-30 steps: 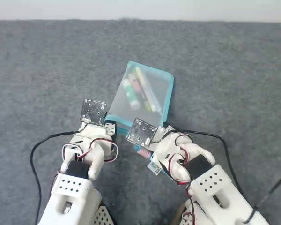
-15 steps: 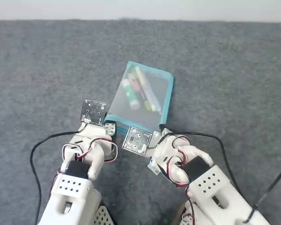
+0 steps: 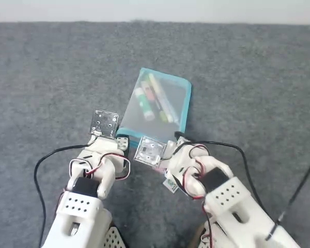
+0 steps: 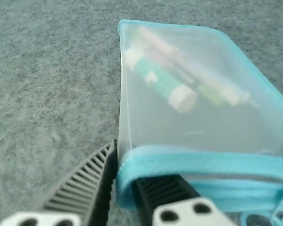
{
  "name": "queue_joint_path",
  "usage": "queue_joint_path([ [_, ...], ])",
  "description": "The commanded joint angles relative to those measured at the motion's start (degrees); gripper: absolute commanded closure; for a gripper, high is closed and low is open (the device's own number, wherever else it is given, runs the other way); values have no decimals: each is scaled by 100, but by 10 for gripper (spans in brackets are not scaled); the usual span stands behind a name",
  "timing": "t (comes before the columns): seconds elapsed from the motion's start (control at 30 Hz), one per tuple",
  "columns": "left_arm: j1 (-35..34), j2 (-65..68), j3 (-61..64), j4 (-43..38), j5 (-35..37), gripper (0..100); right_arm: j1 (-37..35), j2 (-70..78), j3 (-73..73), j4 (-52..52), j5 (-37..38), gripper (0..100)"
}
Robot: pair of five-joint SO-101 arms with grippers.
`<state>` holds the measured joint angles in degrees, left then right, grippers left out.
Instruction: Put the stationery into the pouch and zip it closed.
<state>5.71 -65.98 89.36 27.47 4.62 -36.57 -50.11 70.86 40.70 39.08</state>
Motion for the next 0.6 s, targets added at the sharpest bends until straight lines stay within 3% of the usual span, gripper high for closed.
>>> queue_joint_path([
  [0.0,35,-97,-409,35,-79,989,145,444,-387,-462,62,761],
  [0.2,35,-97,-409,44,-79,988,752,1051,-905,-1007,-246,798],
  [0.37,44,-97,-391,44,-97,988,787,1481,-1301,-1235,-782,994],
  [0.57,35,-105,-488,62,-105,987,831,1736,-1301,-1402,-1688,994],
])
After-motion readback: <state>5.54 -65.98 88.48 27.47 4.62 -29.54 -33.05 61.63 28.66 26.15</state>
